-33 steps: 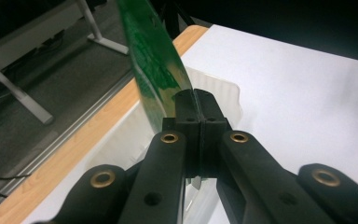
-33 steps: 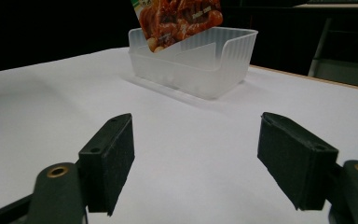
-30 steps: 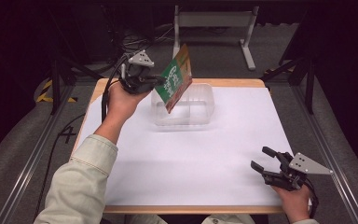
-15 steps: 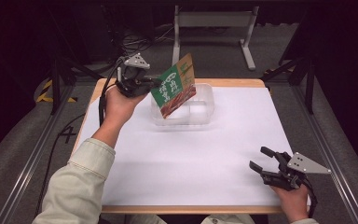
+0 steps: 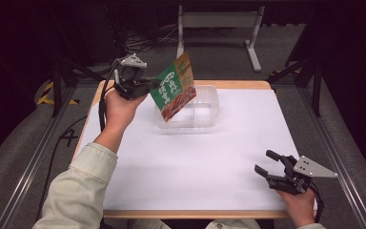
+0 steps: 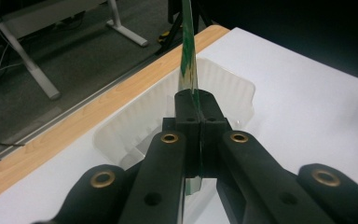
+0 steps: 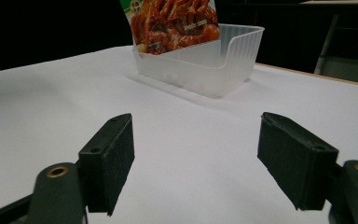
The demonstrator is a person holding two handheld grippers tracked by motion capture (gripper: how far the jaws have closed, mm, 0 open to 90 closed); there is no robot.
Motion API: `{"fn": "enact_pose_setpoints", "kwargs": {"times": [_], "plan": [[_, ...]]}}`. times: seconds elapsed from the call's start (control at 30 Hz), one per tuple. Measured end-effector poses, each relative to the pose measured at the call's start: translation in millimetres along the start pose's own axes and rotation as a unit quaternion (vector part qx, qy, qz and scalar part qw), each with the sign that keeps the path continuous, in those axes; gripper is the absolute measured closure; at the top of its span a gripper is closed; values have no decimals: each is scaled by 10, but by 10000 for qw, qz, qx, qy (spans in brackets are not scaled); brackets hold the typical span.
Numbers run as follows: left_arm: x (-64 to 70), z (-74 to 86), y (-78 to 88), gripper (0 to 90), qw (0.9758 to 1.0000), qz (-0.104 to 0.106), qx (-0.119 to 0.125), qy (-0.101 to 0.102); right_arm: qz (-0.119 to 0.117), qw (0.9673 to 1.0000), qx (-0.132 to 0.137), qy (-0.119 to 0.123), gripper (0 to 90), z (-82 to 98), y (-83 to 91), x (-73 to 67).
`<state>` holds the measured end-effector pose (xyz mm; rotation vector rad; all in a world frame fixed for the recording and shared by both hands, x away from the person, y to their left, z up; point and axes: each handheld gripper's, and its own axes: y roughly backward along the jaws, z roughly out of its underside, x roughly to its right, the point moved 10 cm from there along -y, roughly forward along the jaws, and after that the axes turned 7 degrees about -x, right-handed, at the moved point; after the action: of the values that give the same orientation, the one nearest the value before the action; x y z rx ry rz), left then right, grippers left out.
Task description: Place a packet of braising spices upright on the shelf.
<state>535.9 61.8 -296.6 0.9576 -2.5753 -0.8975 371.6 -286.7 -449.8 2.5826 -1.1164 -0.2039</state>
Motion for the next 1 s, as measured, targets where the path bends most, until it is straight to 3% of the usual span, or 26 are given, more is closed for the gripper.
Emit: {"fn": "enact_pose_setpoints", "kwargs": {"times": [0.23, 0.43, 0.8, 1.0], "plan": [[-65, -6, -4, 899, 9996, -82, 56, 272, -28, 10000, -25, 16, 269, 8, -19, -14], [-94, -12, -60, 899, 9985, -28, 51, 542, -31, 10000, -28, 24, 269, 10, -18, -15], [-99, -8, -201, 899, 9988, -7, -71, 481, -39, 10000, -31, 61, 268, 13, -20, -20], [-58, 2, -301, 899, 9987, 148, -236, 438, -43, 10000, -44, 47, 267, 21, -17, -21]]}}
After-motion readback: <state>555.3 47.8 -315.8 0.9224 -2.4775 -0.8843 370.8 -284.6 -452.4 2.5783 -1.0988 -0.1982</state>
